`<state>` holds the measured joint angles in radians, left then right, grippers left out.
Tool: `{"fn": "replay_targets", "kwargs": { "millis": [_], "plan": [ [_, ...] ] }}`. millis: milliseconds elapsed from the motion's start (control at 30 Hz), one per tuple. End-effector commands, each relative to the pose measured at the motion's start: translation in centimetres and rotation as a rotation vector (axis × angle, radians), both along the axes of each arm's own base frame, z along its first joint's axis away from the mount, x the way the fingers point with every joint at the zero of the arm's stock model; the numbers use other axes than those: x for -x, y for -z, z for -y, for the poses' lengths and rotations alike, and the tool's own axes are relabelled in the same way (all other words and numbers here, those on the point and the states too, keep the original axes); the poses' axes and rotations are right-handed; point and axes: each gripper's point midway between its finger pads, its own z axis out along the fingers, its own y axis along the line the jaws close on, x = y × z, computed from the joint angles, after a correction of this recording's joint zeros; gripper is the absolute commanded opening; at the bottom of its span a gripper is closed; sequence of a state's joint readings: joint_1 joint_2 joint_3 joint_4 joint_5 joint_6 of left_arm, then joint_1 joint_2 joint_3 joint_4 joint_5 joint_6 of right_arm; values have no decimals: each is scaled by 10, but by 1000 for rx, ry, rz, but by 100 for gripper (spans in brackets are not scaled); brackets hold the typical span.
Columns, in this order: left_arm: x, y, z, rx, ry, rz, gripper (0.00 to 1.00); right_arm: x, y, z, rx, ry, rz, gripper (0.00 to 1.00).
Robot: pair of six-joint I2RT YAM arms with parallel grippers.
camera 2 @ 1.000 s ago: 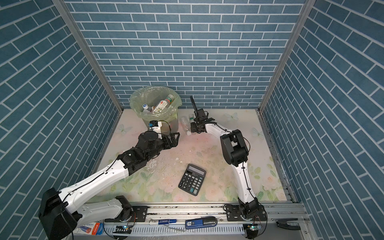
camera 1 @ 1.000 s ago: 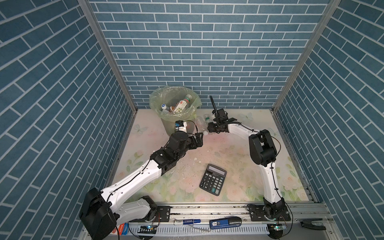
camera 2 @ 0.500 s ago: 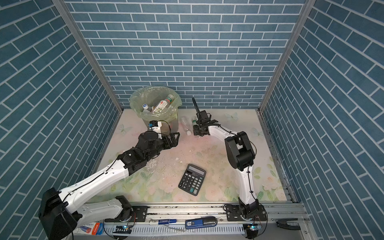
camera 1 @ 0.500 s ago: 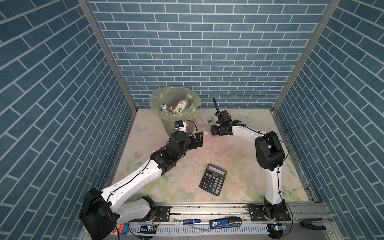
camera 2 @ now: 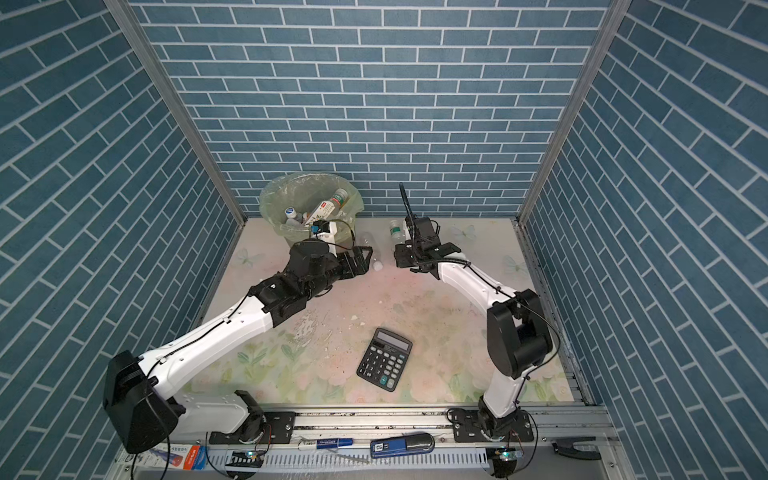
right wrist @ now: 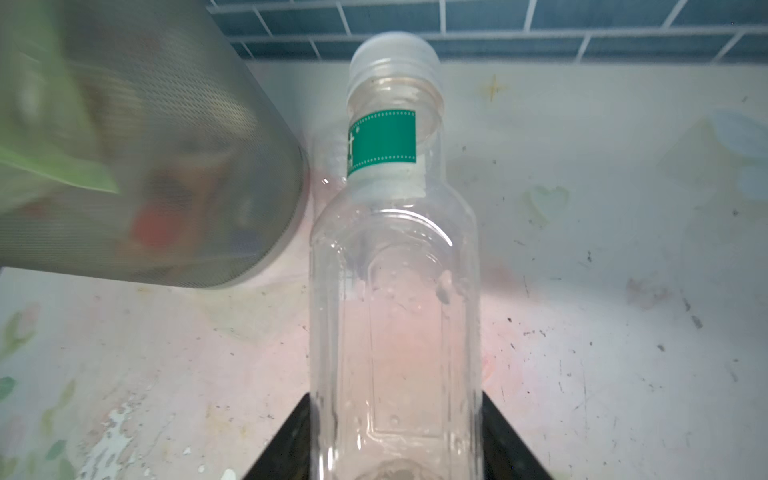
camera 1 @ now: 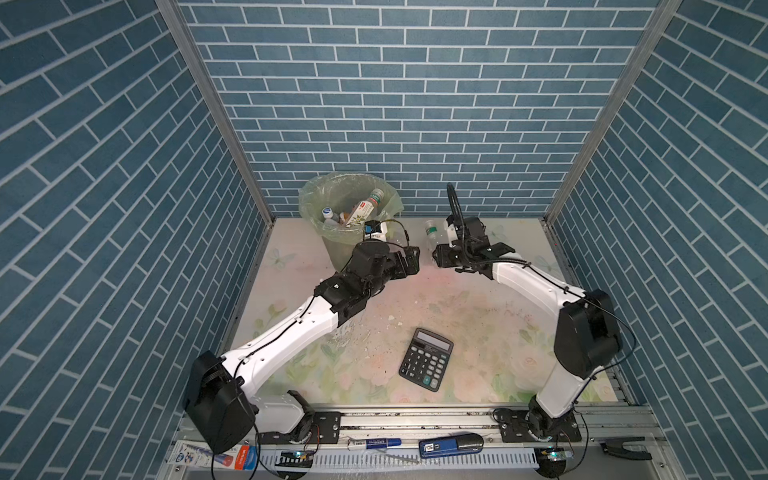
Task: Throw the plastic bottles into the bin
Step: 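Close the right gripper and lift the square bottle toward the left gripper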
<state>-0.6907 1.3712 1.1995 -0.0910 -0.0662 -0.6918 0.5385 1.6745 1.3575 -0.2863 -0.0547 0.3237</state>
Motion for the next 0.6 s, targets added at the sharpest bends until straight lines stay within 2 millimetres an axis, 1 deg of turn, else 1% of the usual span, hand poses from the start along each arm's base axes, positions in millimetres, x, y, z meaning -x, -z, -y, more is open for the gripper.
{"fn": "replay_targets", "kwargs": {
  "millis": [0,33,133,233,300,400,500,567],
  "plan": [
    [-22,-21,9,100,32,-16,99,13,-35,2,-54,-41,106,33],
    [-29,-25,13,132,42,-25,99,20,-44,0,-82,-67,120,33],
    [-44,-47,30,217,95,-9,99,33,-69,1,-134,-96,179,33],
    [-60,-57,43,265,125,-32,99,46,-95,1,-186,-125,247,33],
    [-68,-63,52,289,144,-38,99,53,-106,0,-213,-148,277,33],
    [-77,-69,66,313,177,-41,98,61,-116,-3,-238,-185,300,33],
    [-83,-67,74,324,193,-60,92,68,-126,-5,-263,-211,333,33],
    [-85,-68,76,323,194,-55,88,72,-130,-6,-276,-229,347,33]
  ]
}}
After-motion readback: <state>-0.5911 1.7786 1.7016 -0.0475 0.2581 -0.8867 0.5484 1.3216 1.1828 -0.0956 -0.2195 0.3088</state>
